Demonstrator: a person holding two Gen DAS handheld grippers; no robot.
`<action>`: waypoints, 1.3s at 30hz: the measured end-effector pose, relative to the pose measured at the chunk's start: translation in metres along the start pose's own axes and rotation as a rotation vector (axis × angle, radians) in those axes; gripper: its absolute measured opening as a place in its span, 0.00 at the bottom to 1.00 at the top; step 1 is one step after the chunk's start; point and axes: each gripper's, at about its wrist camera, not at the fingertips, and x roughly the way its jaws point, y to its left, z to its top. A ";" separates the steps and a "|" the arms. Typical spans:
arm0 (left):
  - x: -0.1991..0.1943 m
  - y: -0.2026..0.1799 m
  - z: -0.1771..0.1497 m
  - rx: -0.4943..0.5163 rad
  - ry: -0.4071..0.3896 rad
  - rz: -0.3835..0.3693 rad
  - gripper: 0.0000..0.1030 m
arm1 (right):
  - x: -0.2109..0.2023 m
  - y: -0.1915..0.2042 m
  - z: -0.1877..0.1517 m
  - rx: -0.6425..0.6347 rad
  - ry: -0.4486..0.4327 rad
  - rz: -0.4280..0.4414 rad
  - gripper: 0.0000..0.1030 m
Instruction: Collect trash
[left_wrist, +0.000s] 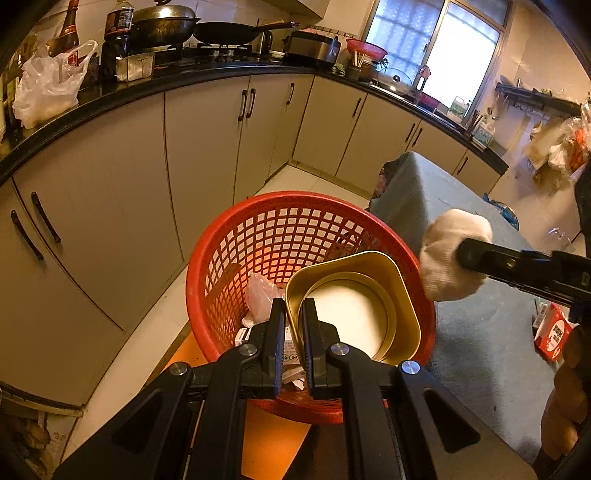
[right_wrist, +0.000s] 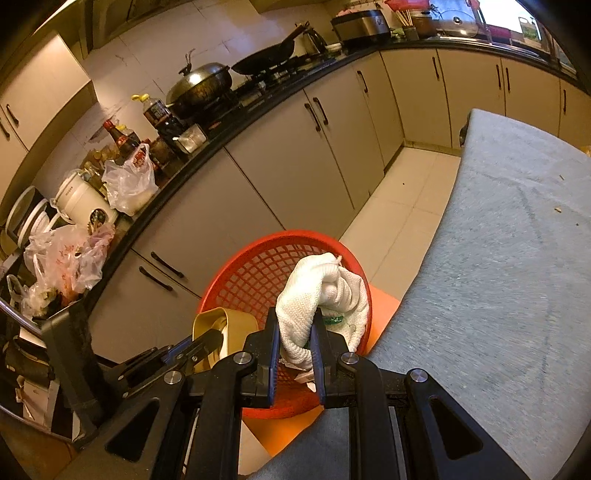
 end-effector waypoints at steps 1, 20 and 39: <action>0.001 -0.001 0.000 0.003 0.000 0.001 0.08 | 0.004 -0.001 0.001 0.005 0.006 -0.001 0.16; -0.006 -0.003 -0.003 -0.001 -0.026 -0.024 0.29 | 0.011 -0.007 0.006 0.055 0.015 0.014 0.31; -0.044 -0.026 -0.012 0.024 -0.075 -0.044 0.36 | -0.045 -0.022 -0.015 0.128 -0.051 0.014 0.40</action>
